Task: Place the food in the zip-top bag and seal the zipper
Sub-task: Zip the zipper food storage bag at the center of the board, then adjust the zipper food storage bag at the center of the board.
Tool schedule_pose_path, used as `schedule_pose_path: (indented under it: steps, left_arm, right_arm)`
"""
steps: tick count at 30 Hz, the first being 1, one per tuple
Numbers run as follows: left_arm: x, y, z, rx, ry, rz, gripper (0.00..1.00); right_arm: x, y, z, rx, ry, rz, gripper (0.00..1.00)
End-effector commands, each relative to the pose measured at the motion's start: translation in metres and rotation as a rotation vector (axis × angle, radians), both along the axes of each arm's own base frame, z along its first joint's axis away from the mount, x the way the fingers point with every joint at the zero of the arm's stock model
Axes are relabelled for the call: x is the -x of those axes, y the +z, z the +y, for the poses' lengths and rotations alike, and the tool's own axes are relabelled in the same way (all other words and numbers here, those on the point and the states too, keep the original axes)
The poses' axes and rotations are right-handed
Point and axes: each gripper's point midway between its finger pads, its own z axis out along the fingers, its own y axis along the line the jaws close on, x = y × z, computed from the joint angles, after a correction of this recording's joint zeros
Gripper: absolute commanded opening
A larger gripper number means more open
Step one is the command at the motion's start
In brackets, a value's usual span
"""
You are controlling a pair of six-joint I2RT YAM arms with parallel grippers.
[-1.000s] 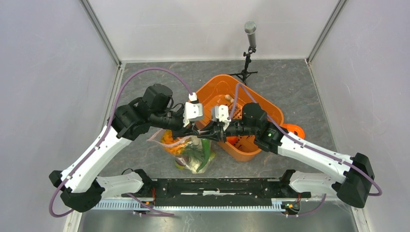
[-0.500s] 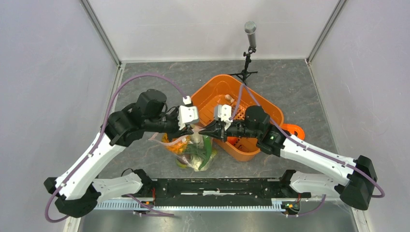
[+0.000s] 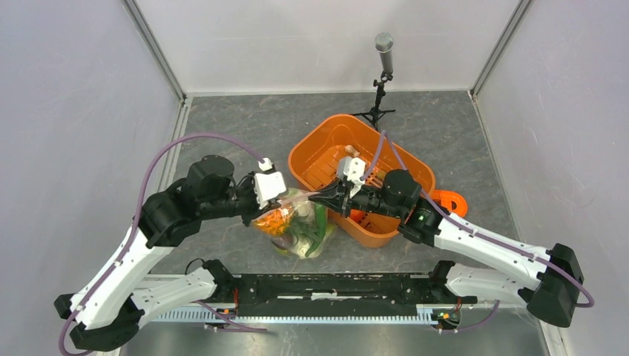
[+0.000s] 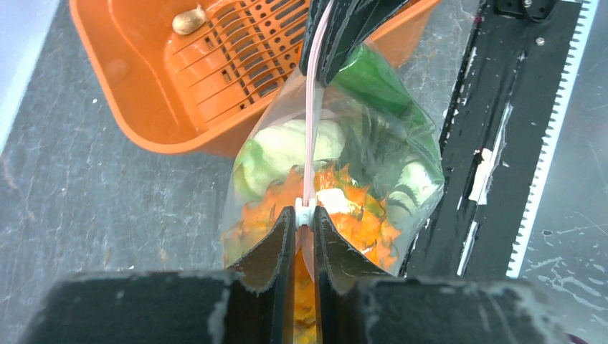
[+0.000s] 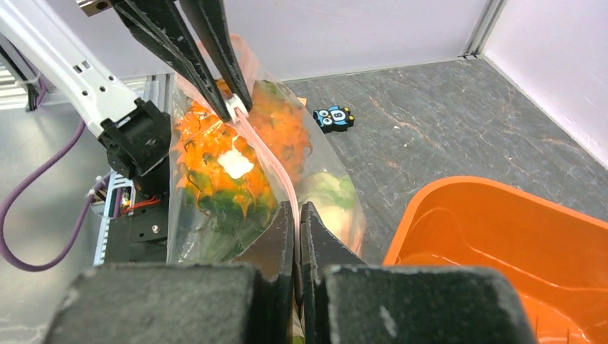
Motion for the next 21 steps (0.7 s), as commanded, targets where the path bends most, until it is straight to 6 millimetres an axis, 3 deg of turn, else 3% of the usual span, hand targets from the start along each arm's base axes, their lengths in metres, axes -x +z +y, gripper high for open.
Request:
schedule_pose_path:
  steps: [1, 11, 15, 16, 17, 18, 19, 21]
  left_arm:
    - [0.005, -0.002, 0.044, -0.051, 0.159, -0.031, 0.02]
    - [0.007, -0.011, 0.067, -0.063, 0.254, -0.057, 0.02]
    - [0.005, -0.005, 0.057, -0.023, 0.218, -0.070, 0.02]
    - [0.001, 0.001, 0.053, -0.003, 0.227, -0.085, 0.09]
    - [-0.005, 0.006, 0.050, 0.016, 0.241, -0.100, 0.24]
    - [-0.009, 0.010, 0.046, 0.040, 0.244, -0.115, 0.51]
    - [-0.012, 0.012, 0.041, 0.052, 0.236, -0.125, 0.67]
    - [-0.024, 0.015, 0.035, 0.072, 0.256, -0.157, 0.84]
  right_arm:
    - [-0.037, 0.011, -0.026, -0.057, -0.232, 0.021, 0.00]
    - [-0.055, 0.001, -0.035, -0.068, -0.302, 0.090, 0.00]
    - [-0.047, 0.003, -0.029, -0.061, -0.228, 0.069, 0.00]
    - [-0.038, 0.005, -0.024, -0.062, -0.164, 0.047, 0.00]
    - [-0.025, 0.008, -0.019, -0.067, -0.084, 0.023, 0.00]
    - [-0.018, 0.011, -0.017, -0.077, -0.037, 0.007, 0.00]
    - [-0.008, 0.015, -0.015, -0.095, 0.015, -0.011, 0.00]
    - [-0.001, 0.018, -0.016, -0.104, 0.051, -0.031, 0.00]
